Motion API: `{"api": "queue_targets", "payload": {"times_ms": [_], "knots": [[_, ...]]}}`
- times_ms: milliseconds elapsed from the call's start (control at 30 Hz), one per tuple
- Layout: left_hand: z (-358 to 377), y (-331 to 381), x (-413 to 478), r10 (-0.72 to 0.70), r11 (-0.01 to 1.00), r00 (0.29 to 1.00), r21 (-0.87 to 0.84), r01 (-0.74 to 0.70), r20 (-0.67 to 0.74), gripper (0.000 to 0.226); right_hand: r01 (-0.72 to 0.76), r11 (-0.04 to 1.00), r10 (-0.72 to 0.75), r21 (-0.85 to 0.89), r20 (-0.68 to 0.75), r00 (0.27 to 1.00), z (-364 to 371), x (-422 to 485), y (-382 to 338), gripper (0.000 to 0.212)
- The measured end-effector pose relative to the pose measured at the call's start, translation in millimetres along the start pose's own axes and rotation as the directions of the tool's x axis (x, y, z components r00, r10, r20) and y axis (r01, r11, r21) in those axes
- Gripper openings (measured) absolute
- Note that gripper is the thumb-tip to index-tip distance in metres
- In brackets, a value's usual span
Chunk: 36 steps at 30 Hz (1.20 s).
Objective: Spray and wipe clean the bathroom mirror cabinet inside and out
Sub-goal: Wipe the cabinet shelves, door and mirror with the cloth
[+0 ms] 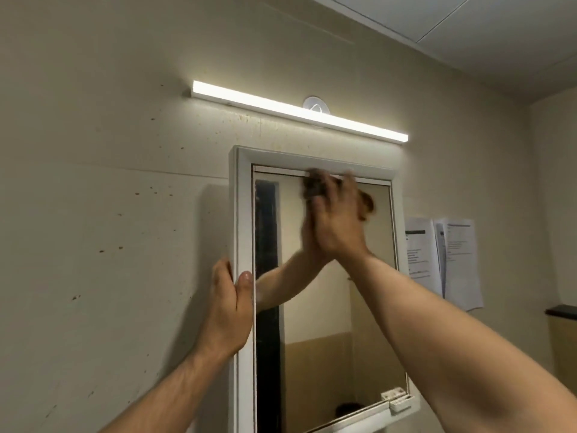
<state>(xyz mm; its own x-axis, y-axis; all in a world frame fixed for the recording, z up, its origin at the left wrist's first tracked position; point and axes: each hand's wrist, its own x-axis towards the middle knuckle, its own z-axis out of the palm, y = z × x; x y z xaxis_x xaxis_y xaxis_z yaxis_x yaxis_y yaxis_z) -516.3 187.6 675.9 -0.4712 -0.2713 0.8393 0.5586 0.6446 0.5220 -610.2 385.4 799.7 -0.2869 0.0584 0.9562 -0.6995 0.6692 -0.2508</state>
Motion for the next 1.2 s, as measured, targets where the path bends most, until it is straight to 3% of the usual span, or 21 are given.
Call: {"api": "queue_targets", "payload": {"times_ms": [67, 133, 200, 267, 333, 367, 467, 533, 600, 700, 733, 800, 867, 933, 967, 1000, 1033, 1067, 1100, 1167, 1200], "knots": [[-5, 11, 18, 0.102, 0.992, 0.995, 0.081, -0.102, 0.000, 0.068, -0.413, 0.911, 0.408, -0.025, -0.107, 0.907, 0, -2, 9, 0.065], [-4, 28, 45, 0.115, 0.990, 0.993, 0.085, -0.112, -0.030, 0.073, -0.437, 0.896, 0.426, -0.078, -0.119, 0.897, 14, -14, -11, 0.072], [3, 47, 77, 0.043, 0.999, 0.994, -0.024, -0.046, -0.096, 0.066, -0.034, 0.996, 0.031, -0.082, -0.038, 0.999, 26, -28, -32, 0.071], [6, 54, 92, 0.011, 0.996, 0.987, -0.088, -0.025, -0.160, 0.063, 0.469, 0.878, -0.460, -0.095, 0.107, 0.882, 32, -43, -39, 0.066], [6, 52, 90, 0.048, 0.996, 0.983, -0.067, -0.061, -0.176, 0.065, 0.632, 0.774, -0.620, -0.037, 0.158, 0.769, 26, -37, -21, 0.063], [6, 50, 87, 0.067, 0.996, 0.982, -0.051, -0.077, -0.175, 0.067, 0.611, 0.791, -0.602, -0.022, 0.143, 0.785, 19, -31, -9, 0.062], [6, 45, 85, 0.082, 0.996, 0.980, -0.016, -0.086, -0.182, 0.067, 0.124, 0.987, -0.118, 0.100, -0.061, 0.991, 0, -12, 33, 0.059], [7, 47, 84, 0.088, 0.996, 0.979, -0.001, -0.089, -0.184, 0.067, -0.299, 0.945, 0.319, 0.137, -0.161, 0.934, -9, -6, 55, 0.059], [7, 48, 82, 0.105, 0.994, 0.977, 0.010, -0.105, -0.184, 0.071, -0.442, 0.897, 0.441, 0.027, -0.138, 0.887, -1, -17, 53, 0.063], [7, 49, 83, 0.098, 0.995, 0.976, 0.010, -0.098, -0.195, 0.078, -0.025, 0.997, 0.024, -0.073, -0.007, 1.000, 16, -54, 21, 0.065], [7, 48, 83, 0.095, 0.995, 0.976, 0.015, -0.094, -0.194, 0.079, 0.219, 0.972, -0.211, -0.084, 0.088, 0.974, 21, -70, 13, 0.064], [7, 47, 83, 0.098, 0.995, 0.976, 0.025, -0.095, -0.197, 0.077, 0.614, 0.786, -0.587, -0.073, 0.225, 0.778, 23, -87, 10, 0.062], [6, 47, 82, 0.102, 0.995, 0.976, 0.037, -0.096, -0.192, 0.075, 0.704, 0.710, -0.678, -0.028, 0.244, 0.693, 11, -74, 20, 0.060], [7, 47, 82, 0.094, 0.996, 0.977, 0.032, -0.089, -0.193, 0.074, 0.487, 0.871, -0.478, -0.064, 0.117, 0.870, 4, -49, 29, 0.061], [7, 47, 83, 0.087, 0.996, 0.977, 0.037, -0.081, -0.194, 0.074, 0.209, 0.978, -0.209, -0.022, -0.021, 0.978, 2, -32, 31, 0.060], [8, 48, 82, 0.077, 0.997, 0.977, 0.042, -0.070, -0.197, 0.073, -0.120, 0.990, 0.129, 0.069, -0.143, 0.981, 2, -15, 31, 0.059], [8, 49, 81, 0.072, 0.997, 0.977, 0.043, -0.064, -0.199, 0.073, -0.384, 0.916, 0.401, 0.121, -0.199, 0.894, 4, -3, 26, 0.059], [8, 49, 82, 0.075, 0.997, 0.977, 0.044, -0.068, -0.200, 0.073, -0.498, 0.862, 0.507, 0.098, -0.217, 0.834, 8, 3, 19, 0.061], [8, 49, 81, 0.079, 0.996, 0.977, 0.044, -0.071, -0.198, 0.073, -0.451, 0.891, 0.450, 0.045, -0.210, 0.868, 11, 1, 13, 0.063], [7, 48, 80, 0.086, 0.996, 0.977, 0.041, -0.079, -0.195, 0.073, 0.088, 0.992, -0.095, -0.085, -0.082, 0.992, 15, -15, 17, 0.064], [6, 47, 80, 0.088, 0.996, 0.977, 0.036, -0.083, -0.193, 0.073, 0.395, 0.909, -0.393, -0.133, 0.038, 0.919, 13, -22, 29, 0.064]]}}
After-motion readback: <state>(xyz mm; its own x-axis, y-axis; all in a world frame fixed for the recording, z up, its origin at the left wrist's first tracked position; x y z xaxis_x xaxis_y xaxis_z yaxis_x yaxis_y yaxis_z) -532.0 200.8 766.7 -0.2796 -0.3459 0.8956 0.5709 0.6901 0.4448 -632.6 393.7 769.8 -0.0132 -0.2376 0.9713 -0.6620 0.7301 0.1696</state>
